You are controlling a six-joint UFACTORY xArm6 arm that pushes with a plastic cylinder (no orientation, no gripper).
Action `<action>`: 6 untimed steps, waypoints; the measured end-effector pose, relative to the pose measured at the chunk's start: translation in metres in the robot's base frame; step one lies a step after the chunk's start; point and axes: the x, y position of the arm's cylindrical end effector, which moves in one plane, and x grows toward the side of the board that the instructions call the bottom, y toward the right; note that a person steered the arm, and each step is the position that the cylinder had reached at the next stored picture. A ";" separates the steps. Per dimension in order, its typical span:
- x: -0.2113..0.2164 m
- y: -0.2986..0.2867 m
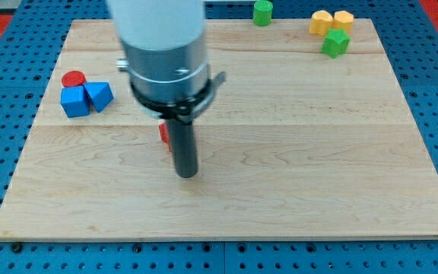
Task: Move the red star towards the center left
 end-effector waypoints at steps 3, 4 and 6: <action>-0.069 -0.037; -0.093 -0.090; -0.099 -0.052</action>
